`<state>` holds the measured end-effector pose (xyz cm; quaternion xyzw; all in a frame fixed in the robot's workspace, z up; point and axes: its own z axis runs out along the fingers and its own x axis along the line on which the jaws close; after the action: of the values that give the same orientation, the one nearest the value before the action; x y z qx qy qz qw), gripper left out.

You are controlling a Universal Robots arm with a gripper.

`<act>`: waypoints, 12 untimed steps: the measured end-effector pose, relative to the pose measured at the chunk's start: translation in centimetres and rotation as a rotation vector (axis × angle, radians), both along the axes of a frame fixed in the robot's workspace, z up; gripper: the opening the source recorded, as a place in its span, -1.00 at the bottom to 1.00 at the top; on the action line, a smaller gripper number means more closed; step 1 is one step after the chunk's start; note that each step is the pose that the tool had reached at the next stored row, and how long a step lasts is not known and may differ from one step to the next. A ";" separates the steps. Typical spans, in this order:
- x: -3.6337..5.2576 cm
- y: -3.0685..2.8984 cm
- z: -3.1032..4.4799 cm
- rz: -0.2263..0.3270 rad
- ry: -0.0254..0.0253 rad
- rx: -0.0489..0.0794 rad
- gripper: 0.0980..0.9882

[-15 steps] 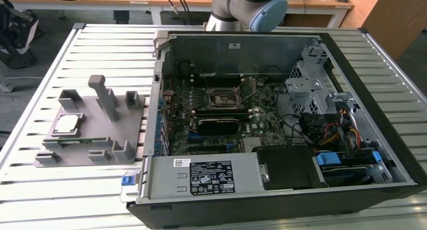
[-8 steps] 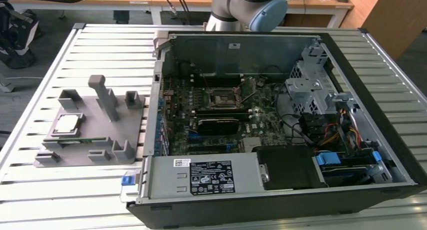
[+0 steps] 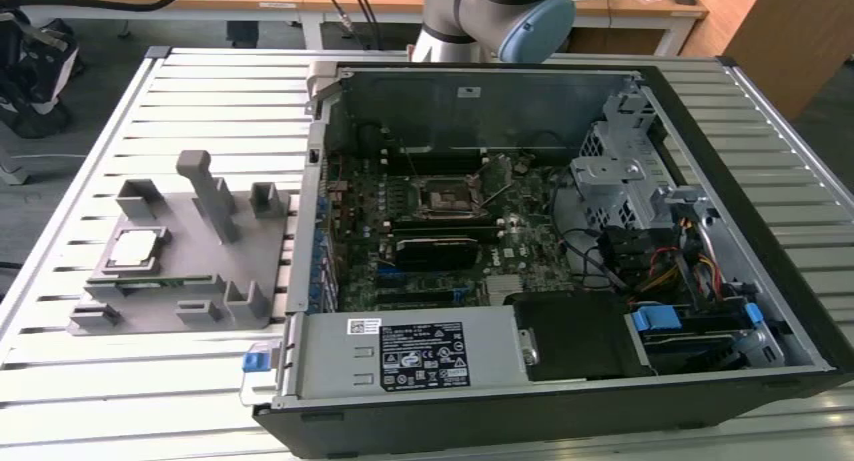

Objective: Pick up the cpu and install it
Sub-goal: 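Pick up the cpu and move it towards the insertion slot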

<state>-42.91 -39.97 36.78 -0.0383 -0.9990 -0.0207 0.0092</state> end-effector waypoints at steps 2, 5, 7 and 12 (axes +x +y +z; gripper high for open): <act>0.00 0.00 -0.12 0.000 0.0000 0.000 -0.98; 0.00 0.00 -0.31 0.000 0.0002 0.000 -0.98; 0.00 0.00 -0.46 0.000 0.0003 0.000 -0.98; 0.00 -0.06 -0.82 0.000 0.0004 0.000 -0.98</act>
<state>-42.91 -40.03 35.96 -0.0383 -0.9990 -0.0207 0.0094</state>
